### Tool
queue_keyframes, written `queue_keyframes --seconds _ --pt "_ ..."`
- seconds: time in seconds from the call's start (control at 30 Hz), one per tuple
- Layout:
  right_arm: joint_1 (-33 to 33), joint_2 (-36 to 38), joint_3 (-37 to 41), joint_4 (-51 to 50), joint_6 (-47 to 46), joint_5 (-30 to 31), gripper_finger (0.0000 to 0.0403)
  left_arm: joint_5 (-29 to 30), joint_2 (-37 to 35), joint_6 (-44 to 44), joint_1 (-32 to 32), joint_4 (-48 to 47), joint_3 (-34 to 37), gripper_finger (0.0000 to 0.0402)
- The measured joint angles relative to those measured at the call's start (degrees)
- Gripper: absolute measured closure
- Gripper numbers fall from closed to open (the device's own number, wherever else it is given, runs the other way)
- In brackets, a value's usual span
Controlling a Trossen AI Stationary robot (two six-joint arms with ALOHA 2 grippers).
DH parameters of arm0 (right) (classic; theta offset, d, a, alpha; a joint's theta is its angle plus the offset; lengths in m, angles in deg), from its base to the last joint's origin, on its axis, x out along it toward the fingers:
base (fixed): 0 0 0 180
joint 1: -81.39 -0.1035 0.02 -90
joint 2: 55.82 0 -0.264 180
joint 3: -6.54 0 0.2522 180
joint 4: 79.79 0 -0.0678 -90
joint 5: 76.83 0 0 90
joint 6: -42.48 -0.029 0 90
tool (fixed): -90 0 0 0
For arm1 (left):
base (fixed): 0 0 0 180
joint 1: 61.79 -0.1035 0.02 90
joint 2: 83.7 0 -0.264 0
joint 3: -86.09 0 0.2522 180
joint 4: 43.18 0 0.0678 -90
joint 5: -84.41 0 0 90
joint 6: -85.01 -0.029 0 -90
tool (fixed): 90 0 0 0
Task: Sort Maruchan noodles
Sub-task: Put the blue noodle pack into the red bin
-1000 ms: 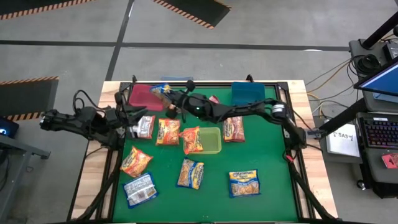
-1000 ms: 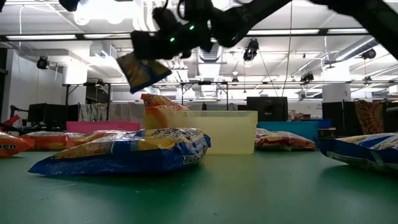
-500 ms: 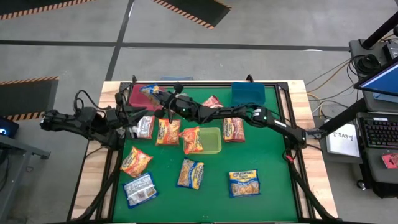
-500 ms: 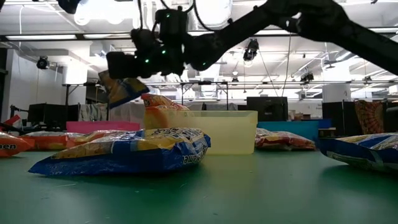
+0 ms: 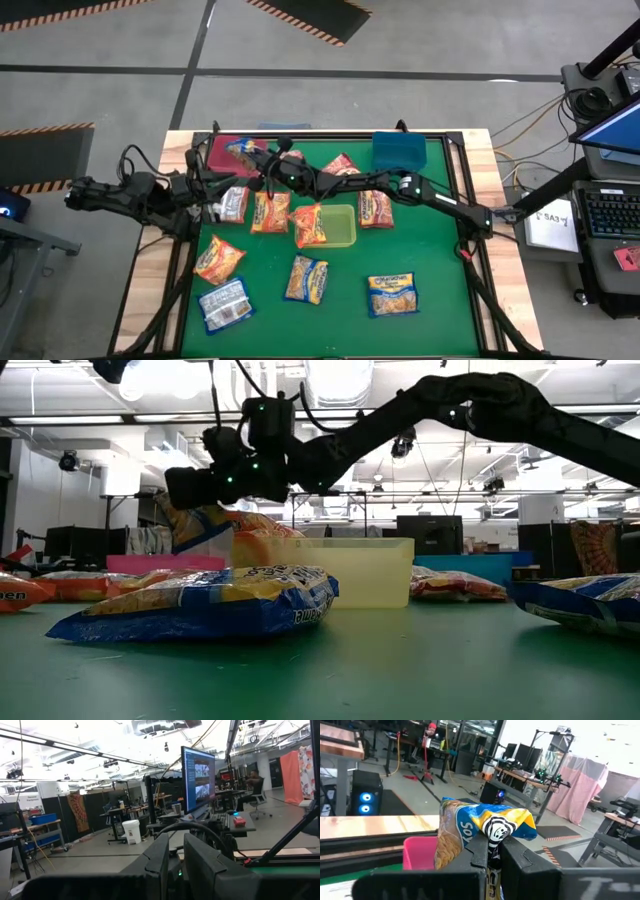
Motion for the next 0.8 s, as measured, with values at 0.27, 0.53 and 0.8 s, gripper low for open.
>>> queue_keyframes --seconds 0.27,0.53,0.8 --pt "3.0 0.0 0.0 3.3 -3.3 -0.6 0.039 0.0 0.0 0.0 0.0 0.1 0.0 0.0359" --pt "5.3 -0.1 0.0 -2.7 -11.0 -6.3 0.039 0.0 0.0 0.0 0.0 0.1 0.0 0.0359" --pt "5.2 -0.1 0.0 -3.3 -10.6 -6.5 0.0358 0.0 0.0 0.0 0.0 0.1 0.0 0.0359"
